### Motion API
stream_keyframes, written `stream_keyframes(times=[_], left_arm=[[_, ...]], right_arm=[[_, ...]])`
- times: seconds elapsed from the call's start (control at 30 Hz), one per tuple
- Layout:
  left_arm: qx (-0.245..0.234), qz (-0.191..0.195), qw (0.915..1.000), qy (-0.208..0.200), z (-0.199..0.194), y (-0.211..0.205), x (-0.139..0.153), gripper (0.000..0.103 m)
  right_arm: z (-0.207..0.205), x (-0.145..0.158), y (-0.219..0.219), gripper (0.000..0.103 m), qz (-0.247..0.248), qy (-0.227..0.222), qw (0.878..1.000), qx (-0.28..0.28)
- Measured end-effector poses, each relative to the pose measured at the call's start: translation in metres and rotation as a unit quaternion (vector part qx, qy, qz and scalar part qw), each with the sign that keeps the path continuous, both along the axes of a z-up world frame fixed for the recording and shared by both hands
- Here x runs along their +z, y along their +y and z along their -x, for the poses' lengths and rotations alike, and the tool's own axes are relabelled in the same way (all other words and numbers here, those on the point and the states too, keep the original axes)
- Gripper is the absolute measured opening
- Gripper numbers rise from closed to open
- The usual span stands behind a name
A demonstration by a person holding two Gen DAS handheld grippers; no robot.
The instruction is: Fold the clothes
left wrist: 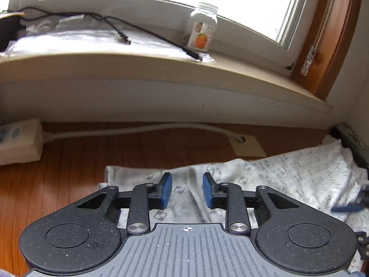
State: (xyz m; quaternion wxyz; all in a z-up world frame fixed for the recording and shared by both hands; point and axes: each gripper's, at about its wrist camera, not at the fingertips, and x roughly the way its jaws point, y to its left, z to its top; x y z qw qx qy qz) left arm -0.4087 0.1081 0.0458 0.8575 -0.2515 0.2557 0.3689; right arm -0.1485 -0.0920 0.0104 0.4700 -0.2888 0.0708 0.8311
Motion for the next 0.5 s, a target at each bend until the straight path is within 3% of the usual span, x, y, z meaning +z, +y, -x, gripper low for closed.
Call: stream_keyframes(times=[0.3, 0.37, 0.43, 0.47, 0.5], left_arm=[[-0.025, 0.018, 0.9995, 0.004, -0.007, 0.007, -0.009, 0.031], [-0.031, 0.017, 0.9994, 0.004, -0.009, 0.007, -0.01, 0.038], [-0.036, 0.016, 0.9992, 0.004, -0.011, 0.008, -0.011, 0.038], [-0.036, 0.011, 0.9992, 0.01, -0.012, 0.007, -0.011, 0.036], [-0.036, 0.005, 0.9992, 0.017, -0.012, 0.006, -0.011, 0.034]], right_arm=[[0.066, -0.001, 0.037, 0.045, 0.024, 0.037, 0.997, 0.061], [0.084, -0.004, 0.042, 0.044, 0.026, 0.03, 0.997, 0.07], [0.098, -0.006, 0.046, 0.044, 0.024, 0.018, 0.997, 0.076], [0.104, -0.008, 0.048, 0.038, 0.026, 0.012, 0.997, 0.078], [0.108, -0.009, 0.05, 0.021, 0.029, 0.006, 0.997, 0.077]])
